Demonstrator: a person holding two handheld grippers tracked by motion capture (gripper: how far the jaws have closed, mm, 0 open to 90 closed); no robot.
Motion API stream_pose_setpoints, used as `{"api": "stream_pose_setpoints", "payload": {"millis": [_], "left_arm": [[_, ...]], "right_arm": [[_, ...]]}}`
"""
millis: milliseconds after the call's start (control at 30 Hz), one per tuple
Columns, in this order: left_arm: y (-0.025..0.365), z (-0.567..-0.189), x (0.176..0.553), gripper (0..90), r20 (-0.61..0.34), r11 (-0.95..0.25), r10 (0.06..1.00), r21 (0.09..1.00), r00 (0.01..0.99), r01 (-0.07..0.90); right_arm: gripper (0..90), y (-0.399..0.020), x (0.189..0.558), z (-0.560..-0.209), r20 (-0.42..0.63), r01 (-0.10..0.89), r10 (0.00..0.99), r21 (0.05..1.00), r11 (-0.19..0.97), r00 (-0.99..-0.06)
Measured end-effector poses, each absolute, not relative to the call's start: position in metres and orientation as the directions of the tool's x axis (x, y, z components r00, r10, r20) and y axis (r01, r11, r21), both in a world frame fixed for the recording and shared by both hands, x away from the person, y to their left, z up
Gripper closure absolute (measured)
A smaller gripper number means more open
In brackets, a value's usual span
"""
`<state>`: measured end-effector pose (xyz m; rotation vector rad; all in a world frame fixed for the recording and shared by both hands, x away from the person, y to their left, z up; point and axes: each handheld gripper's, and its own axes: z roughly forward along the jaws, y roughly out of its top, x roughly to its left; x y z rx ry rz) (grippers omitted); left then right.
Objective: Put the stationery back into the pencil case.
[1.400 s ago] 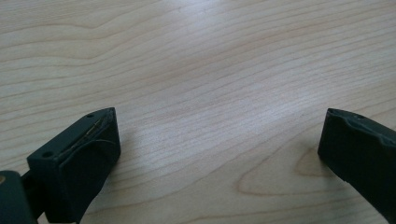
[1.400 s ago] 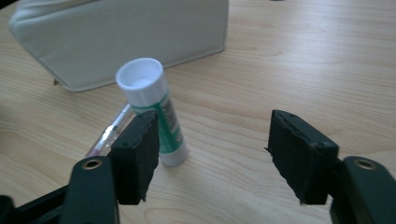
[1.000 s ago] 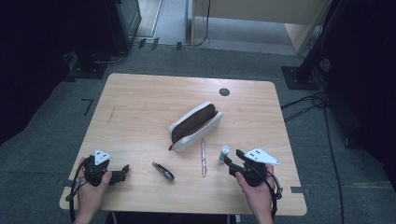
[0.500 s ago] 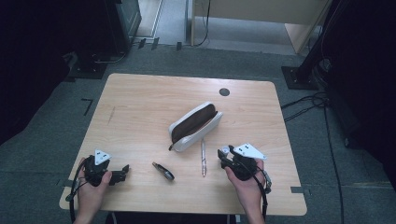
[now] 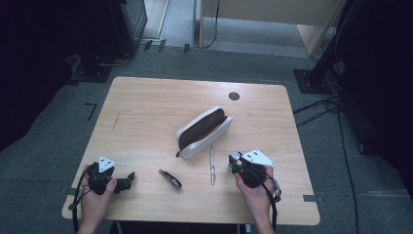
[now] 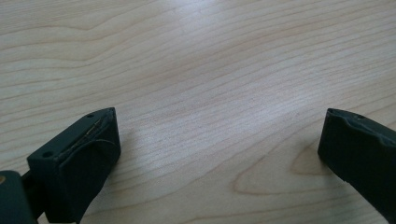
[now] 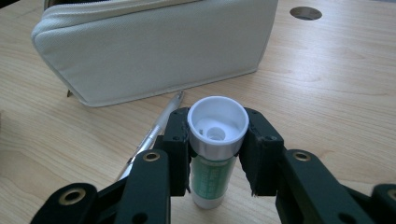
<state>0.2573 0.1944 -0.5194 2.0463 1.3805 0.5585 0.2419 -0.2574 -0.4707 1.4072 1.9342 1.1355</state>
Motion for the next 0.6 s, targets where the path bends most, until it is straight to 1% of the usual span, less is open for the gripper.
{"api": "stream_pose_setpoints", "payload": {"millis": [300,600], "left_arm": [[0.194,-0.519,0.257,0.0,0.012,-0.277,0.929,0.683,0.370,0.676],[0.194,-0.519,0.257,0.0,0.012,-0.278,0.929,0.683,0.370,0.676]], "right_arm": [[66.0,-0.258,0.240,-0.463,0.082,0.510,0.925,0.850,0.128,-0.370],[66.0,-0.254,0.244,-0.441,0.081,0.480,0.914,0.867,0.132,-0.398]]}}
